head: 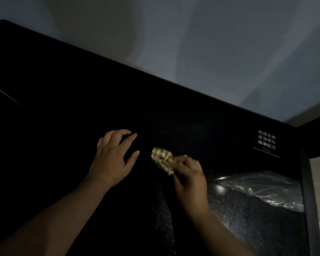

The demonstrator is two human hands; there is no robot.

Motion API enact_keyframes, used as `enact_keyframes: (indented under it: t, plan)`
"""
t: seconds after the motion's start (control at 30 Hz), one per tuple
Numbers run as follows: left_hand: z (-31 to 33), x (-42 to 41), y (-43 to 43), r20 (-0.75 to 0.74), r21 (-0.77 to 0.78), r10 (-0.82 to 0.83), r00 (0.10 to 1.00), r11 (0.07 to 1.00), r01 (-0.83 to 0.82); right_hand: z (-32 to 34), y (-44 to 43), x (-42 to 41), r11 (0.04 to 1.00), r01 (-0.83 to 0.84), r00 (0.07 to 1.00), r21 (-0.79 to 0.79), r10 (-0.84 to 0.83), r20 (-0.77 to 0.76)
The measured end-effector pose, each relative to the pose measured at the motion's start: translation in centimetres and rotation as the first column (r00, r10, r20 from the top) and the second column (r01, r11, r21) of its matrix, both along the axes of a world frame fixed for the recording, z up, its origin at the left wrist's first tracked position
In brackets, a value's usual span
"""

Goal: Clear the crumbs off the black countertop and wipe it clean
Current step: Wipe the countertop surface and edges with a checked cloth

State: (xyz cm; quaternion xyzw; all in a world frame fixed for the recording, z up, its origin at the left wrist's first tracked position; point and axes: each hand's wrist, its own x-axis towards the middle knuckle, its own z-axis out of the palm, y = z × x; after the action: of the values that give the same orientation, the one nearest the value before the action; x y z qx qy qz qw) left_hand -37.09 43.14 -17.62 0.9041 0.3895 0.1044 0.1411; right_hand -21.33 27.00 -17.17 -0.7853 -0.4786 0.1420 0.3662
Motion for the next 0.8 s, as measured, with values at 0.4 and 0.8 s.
enact_keyframes:
  t: [0.4, 0.8]
  plan:
    - [-0.4, 0.0, 0.0, 0.037, 0.037, -0.010, 0.999, 0.999, 0.009, 0.5, 2.0, 3.4, 0.985, 0.173, 0.983, -0.018, -0.174, -0.056]
    - [3.5, -4.3, -4.6, 0.141, -0.182, 0.025, 0.990, 0.983, 0.001, -0.2, -3.3, -4.2, 0.998, 0.057, 0.991, 0.033, -0.052, -0.127]
